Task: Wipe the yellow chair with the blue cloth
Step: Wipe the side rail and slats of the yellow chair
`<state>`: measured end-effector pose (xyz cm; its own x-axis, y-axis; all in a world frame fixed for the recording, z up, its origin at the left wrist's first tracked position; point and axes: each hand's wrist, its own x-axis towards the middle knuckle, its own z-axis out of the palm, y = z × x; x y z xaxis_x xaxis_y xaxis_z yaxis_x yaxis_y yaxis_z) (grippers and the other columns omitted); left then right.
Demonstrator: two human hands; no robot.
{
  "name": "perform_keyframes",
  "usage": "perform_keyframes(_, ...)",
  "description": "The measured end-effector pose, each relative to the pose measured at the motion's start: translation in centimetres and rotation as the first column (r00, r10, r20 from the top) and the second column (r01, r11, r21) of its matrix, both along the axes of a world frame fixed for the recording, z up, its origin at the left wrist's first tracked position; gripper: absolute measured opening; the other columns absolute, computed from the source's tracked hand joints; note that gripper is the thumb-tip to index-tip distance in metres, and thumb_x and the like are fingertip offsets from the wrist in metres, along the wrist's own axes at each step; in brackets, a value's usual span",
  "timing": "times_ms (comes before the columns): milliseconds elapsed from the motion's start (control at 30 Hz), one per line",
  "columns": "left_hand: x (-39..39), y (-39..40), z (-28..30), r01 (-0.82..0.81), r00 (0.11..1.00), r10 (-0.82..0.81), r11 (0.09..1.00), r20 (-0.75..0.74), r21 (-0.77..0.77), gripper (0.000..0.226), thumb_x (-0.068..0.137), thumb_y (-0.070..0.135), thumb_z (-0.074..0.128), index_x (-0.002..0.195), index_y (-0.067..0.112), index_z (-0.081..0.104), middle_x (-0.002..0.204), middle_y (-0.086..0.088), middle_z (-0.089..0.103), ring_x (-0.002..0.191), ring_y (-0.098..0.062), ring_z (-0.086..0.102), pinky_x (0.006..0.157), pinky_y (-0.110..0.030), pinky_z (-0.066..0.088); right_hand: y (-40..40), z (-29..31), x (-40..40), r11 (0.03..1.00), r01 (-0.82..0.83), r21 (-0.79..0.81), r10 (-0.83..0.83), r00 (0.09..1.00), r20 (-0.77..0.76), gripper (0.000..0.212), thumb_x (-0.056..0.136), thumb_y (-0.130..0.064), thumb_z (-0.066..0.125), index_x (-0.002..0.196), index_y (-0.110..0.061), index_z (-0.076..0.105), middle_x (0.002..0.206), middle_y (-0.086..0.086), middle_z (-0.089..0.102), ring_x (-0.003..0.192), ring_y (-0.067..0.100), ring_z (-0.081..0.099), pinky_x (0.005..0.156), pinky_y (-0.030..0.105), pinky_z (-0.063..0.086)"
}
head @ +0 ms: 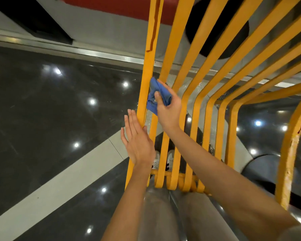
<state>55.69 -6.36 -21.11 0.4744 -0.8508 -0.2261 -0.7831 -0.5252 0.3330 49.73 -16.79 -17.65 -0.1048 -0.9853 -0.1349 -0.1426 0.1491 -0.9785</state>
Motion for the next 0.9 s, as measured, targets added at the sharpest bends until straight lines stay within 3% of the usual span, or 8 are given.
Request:
perform_keyframes(133,0.1,-0.3,0.0,0.010,1.000,-0.010,1.000,0.011,-0.003,0.058,0.103,0.029,0.024,0.156,0.016,0.006,0.164,0.002,0.013,0.151,-0.014,0.008,0.121,-0.041,0.016,-6.5,1.4,0.5,0.989,0.112,-0.100,-0.112,0.994,-0.003,0.031,0.092,0.002,0.058,0.122,0.005,0.061,0.125,0.015,0.064,0.122,0.022,0.056,0.104,0.026,0.045)
perform_keyframes(233,0.0,-0.1,0.0,0.010,1.000,-0.010,1.000,0.010,-0.008,0.058,0.103,0.028,0.026,0.156,0.016,0.007,0.164,0.002,0.015,0.151,-0.015,0.009,0.121,-0.042,0.019,-6.3,1.5,0.6,0.983,0.107,-0.146,-0.101,0.994,0.051,0.032,0.091,0.006,0.057,0.122,0.006,0.061,0.125,0.012,0.064,0.123,0.020,0.056,0.103,0.027,0.046)
perform_keyframes(400,0.1,0.1,0.0,0.009,1.000,-0.009,1.000,-0.003,-0.005,0.058,0.102,0.029,0.027,0.156,0.015,0.011,0.163,0.002,0.016,0.151,-0.014,0.010,0.120,-0.043,0.022,-0.1,-1.3,-0.9,0.999,-0.045,0.006,0.045,0.999,-0.010,0.032,0.089,0.012,0.057,0.120,0.009,0.061,0.121,0.013,0.064,0.111,-0.001,0.059,0.094,0.017,0.048)
perform_keyframes(467,0.1,0.0,0.0,0.015,1.000,-0.015,1.000,0.002,-0.004,0.058,0.102,0.029,0.028,0.156,0.015,0.010,0.164,0.002,0.015,0.151,-0.014,0.009,0.120,-0.043,0.021,-2.3,-1.2,-1.2,0.994,-0.069,0.080,0.071,0.997,-0.023,0.031,0.090,0.006,0.059,0.121,0.005,0.062,0.118,0.016,0.066,0.111,0.013,0.063,0.095,0.034,0.053)
perform_keyframes(533,0.1,-0.1,0.0,0.024,1.000,-0.024,1.000,0.015,0.001,0.058,0.103,0.028,0.027,0.156,0.014,0.009,0.164,0.001,0.015,0.151,-0.015,0.009,0.120,-0.043,0.020,-5.9,0.3,-0.7,0.999,0.032,0.025,-0.031,0.999,-0.025,0.031,0.089,0.002,0.060,0.121,0.002,0.063,0.115,0.014,0.068,0.111,0.025,0.064,0.094,0.048,0.053)
perform_keyframes(667,0.1,0.0,0.0,0.022,1.000,-0.022,1.000,0.017,0.006,0.058,0.103,0.029,0.025,0.156,0.014,0.007,0.164,0.001,0.014,0.151,-0.016,0.008,0.121,-0.043,0.019,-8.4,3.1,1.2,0.965,0.213,-0.154,-0.212,0.977,0.027,0.030,0.089,0.005,0.060,0.119,0.006,0.064,0.120,0.016,0.066,0.120,0.026,0.058,0.101,0.025,0.047)
perform_keyframes(767,0.0,0.1,0.2,0.020,1.000,-0.020,1.000,0.012,0.005,0.058,0.102,0.029,0.025,0.156,0.014,0.008,0.163,0.002,0.016,0.151,-0.015,0.009,0.120,-0.044,0.021,-3.0,1.9,1.3,0.981,0.120,-0.152,-0.122,0.993,-0.004,0.032,0.089,0.009,0.060,0.121,0.008,0.061,0.123,0.013,0.064,0.119,0.018,0.059,0.099,0.021,0.047)
perform_keyframes(900,0.2,0.0,0.3,0.015,1.000,-0.015,1.000,-0.002,-0.006,0.057,0.102,0.031,0.023,0.155,0.014,0.011,0.163,0.002,0.018,0.151,-0.015,0.010,0.119,-0.044,0.022,1.1,0.2,0.0,0.974,-0.127,-0.188,0.070,0.958,-0.280,0.037,0.085,0.009,0.064,0.122,0.003,0.064,0.123,0.013,0.066,0.114,0.017,0.062,0.096,0.027,0.050)
